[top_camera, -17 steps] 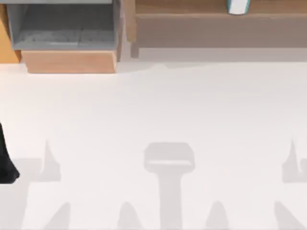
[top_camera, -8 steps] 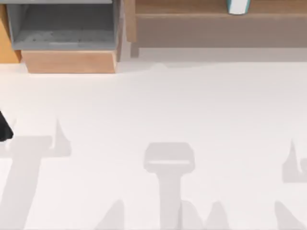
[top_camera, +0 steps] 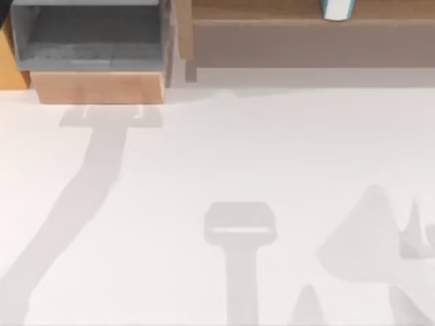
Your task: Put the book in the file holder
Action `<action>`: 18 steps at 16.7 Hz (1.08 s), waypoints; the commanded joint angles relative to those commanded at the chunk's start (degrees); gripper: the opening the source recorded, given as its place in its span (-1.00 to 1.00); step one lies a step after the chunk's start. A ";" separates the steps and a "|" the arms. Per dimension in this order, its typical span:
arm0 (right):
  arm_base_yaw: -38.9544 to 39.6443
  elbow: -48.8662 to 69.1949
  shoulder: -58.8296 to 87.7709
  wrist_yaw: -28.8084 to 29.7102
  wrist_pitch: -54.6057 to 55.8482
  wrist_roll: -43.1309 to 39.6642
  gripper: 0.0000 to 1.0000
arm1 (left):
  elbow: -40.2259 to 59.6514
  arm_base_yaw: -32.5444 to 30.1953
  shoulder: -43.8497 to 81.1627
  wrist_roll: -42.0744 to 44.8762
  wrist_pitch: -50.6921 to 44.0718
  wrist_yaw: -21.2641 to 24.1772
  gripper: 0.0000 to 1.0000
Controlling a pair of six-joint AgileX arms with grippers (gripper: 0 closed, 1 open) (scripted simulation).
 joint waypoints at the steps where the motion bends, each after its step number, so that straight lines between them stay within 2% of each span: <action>1: 0.00 0.00 0.00 0.00 0.00 0.00 1.00 | 5.57 -2.29 6.38 0.04 0.72 -1.99 1.00; 7: 0.00 0.00 0.00 0.00 0.00 0.00 1.00 | 38.92 -15.16 44.38 0.16 4.80 -13.47 1.00; 11: 0.00 0.00 0.00 0.00 0.00 0.00 1.00 | 58.70 -21.37 66.39 0.10 7.11 -19.88 1.00; 15: 0.00 0.00 0.00 0.00 0.00 0.00 1.00 | 73.70 -25.13 82.48 0.00 8.89 -24.49 1.00; 18: 0.00 0.00 0.00 0.00 0.00 0.00 1.00 | 80.12 -26.56 89.08 -0.06 9.70 -26.41 1.00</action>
